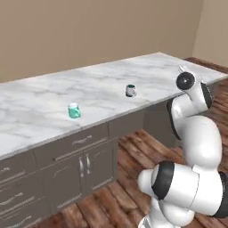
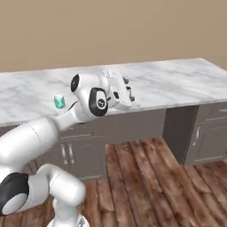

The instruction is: Clear the mugs and bowl far away from the sink.

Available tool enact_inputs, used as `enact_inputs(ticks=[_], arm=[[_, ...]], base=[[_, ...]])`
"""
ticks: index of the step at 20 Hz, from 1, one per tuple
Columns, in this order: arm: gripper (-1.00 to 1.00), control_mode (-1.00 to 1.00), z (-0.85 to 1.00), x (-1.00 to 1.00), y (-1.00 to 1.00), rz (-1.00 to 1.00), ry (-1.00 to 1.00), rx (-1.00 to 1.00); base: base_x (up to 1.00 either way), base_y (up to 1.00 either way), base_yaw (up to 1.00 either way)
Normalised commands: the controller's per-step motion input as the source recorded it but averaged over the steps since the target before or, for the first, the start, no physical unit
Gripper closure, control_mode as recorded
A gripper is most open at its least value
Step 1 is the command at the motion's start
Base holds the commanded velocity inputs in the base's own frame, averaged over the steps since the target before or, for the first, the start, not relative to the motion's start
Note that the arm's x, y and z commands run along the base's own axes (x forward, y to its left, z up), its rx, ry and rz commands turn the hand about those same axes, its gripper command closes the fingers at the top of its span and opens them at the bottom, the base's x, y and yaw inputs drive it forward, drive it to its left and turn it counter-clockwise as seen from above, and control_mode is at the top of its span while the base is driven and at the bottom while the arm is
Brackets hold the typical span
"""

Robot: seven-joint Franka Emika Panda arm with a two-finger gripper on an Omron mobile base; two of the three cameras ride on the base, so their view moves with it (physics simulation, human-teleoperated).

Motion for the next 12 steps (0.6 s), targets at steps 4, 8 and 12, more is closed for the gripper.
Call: enact_inputs(ticks=[4,8,12], arm=[[-1.0,1.0,0.0,0.0,0.0,0.0,0.0,0.0],[-1.0,1.0,0.0,0.0,0.0,0.0,0.0,0.0],[-1.0,1.0,0.0,0.0,0.0,0.0,0.0,0.0]], base=[[0.0,0.0,-1.0],[0.0,0.0,-1.0],[0.0,0.0,-1.0]])
